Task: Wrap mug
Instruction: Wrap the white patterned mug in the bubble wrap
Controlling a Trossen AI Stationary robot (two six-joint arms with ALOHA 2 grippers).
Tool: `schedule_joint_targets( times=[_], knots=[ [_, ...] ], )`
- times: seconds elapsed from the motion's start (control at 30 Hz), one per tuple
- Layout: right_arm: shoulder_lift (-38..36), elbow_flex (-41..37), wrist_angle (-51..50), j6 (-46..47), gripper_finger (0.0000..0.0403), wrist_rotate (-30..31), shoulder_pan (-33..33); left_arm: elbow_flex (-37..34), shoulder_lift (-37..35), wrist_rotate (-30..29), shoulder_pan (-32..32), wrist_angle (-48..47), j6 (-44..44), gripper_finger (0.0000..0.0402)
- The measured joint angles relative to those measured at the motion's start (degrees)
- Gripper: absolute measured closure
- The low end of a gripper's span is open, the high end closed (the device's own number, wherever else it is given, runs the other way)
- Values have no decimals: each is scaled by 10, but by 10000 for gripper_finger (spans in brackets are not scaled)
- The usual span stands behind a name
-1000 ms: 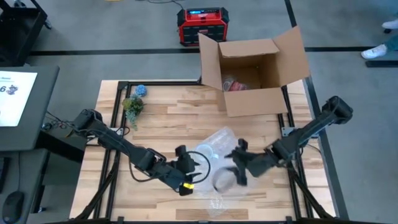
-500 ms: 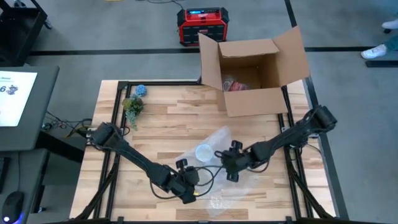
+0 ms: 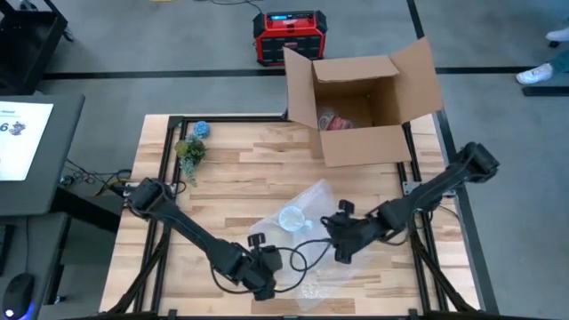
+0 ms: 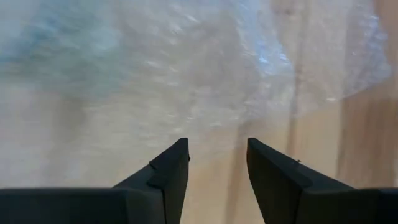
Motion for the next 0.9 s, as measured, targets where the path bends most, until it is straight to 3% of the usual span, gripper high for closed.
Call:
schedule_joint_targets(
  times=[0.07,0.17,0.33,0.6,0.9],
  knots=[
    [0,11,66,-44,242,-28,-18,24,-4,-21,-5,-53,-14,263],
    [29,58,64,-75,259,-60,-50,55,-15,-31,-17,-122,-41,263],
    [118,169,-38,-98,299,-102,-105,68,-40,-64,-45,-178,-82,263],
    [292,342,-242,-129,343,-175,-183,68,-46,-119,-79,-191,-129,263],
    [387,400,-303,-171,360,-182,-198,62,-46,-128,-85,-191,-148,263]
  ],
)
